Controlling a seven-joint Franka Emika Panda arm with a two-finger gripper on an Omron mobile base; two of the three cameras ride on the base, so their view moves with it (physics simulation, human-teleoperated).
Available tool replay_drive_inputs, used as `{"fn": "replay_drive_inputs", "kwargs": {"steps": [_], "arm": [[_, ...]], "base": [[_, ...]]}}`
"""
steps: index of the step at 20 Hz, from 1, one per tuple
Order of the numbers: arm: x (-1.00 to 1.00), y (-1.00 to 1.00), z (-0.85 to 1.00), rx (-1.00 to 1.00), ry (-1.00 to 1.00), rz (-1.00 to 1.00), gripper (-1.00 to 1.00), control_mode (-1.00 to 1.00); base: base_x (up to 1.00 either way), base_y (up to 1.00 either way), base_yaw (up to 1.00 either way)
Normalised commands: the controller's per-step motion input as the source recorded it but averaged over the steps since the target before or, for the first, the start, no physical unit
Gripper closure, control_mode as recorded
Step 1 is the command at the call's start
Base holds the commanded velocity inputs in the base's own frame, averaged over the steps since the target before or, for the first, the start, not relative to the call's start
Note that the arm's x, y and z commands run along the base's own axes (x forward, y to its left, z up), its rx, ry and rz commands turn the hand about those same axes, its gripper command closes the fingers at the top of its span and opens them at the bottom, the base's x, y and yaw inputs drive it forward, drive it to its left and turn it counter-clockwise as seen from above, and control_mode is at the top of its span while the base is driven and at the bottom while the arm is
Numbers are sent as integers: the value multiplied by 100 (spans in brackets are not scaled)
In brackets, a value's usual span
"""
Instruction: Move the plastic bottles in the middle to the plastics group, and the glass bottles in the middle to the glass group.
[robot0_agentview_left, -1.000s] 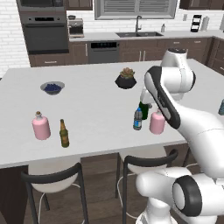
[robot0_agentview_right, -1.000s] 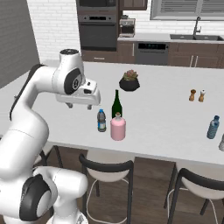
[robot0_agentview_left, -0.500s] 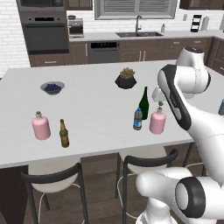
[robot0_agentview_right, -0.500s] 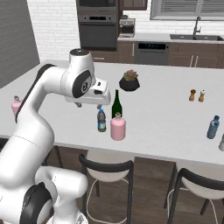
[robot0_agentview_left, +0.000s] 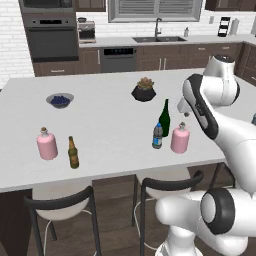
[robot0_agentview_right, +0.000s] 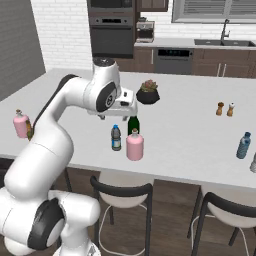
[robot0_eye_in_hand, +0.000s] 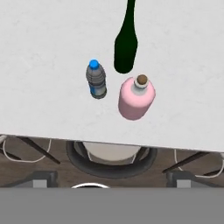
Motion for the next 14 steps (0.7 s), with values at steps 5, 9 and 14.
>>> {"fn": "replay_drive_inputs", "kwargs": {"steps": [5, 9, 14], "arm": [[58, 29, -42, -10, -2, -5, -100, -100], [50, -22, -57, -3, 0, 0, -100, -100], [17, -41, -30, 0, 2, 0, -100, -100]], "base": [[0, 0, 0], [0, 0, 0], [0, 0, 0]]}}
